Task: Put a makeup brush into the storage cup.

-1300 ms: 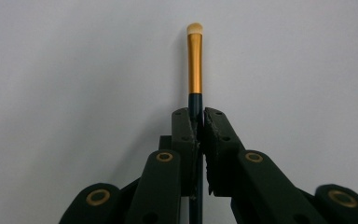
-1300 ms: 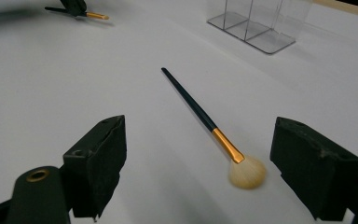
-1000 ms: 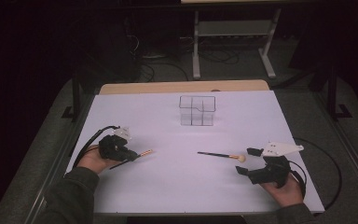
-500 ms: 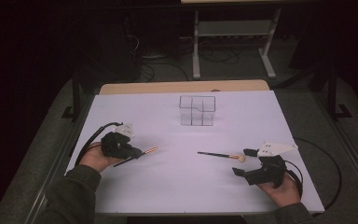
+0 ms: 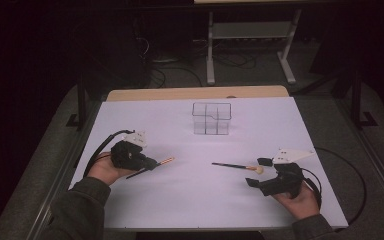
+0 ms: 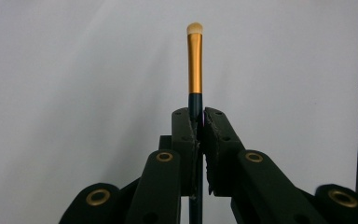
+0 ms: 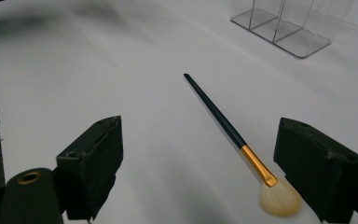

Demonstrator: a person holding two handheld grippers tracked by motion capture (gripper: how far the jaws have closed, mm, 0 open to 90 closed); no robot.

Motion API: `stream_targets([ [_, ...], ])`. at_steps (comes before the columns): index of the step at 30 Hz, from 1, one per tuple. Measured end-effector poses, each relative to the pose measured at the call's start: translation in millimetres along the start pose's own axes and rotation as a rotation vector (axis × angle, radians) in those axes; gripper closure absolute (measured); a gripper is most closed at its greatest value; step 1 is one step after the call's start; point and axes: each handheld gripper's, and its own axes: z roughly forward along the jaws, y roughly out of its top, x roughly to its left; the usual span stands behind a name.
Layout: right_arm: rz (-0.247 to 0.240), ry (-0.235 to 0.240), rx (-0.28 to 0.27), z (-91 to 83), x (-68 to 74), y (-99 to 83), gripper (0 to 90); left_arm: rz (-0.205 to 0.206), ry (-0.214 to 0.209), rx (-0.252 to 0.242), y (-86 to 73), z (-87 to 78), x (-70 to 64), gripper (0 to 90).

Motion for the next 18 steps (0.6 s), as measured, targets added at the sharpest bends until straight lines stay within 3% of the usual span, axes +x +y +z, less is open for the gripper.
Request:
stream_targets([
  [7,-0.016,0.017,0.002,2.3,2.7,6.6,14.7,0.032,-0.011,-0.008,6.1,1.9,-6.1,83.5],
  [18,-0.038,0.054,0.015,8.9,5.6,22.3,14.7,0.046,-0.03,-0.035,13.8,0.8,-13.4,83.4],
])
